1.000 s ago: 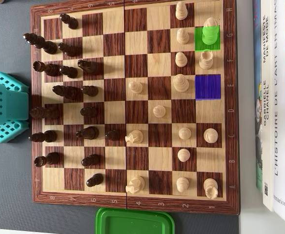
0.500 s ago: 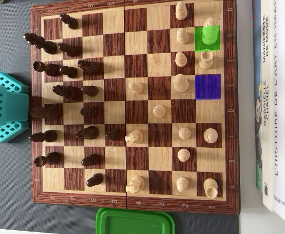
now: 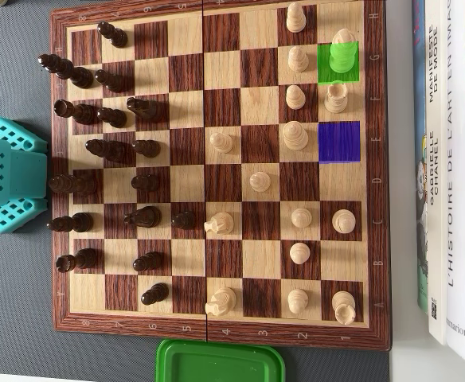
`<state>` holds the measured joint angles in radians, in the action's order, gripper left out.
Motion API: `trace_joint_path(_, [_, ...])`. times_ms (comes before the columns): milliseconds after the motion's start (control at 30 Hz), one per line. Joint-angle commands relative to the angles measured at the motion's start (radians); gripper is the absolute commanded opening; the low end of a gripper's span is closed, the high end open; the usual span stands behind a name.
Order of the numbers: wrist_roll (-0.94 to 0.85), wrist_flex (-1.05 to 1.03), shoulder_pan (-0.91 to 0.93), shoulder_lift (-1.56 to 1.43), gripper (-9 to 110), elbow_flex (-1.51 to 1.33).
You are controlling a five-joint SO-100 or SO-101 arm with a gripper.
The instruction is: Play chess
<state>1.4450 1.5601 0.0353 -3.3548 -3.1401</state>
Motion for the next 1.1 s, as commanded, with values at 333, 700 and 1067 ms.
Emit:
trace_joint_path(333, [-0.005, 0.112, -0.074, 0.005, 16, -0.020])
trace_joint_path(700, [-0.006, 0.244, -0.044, 0.005, 16, -0.020])
trace_joint_path(1067, [0.005, 0.244, -0.044, 0.006, 16, -0.020])
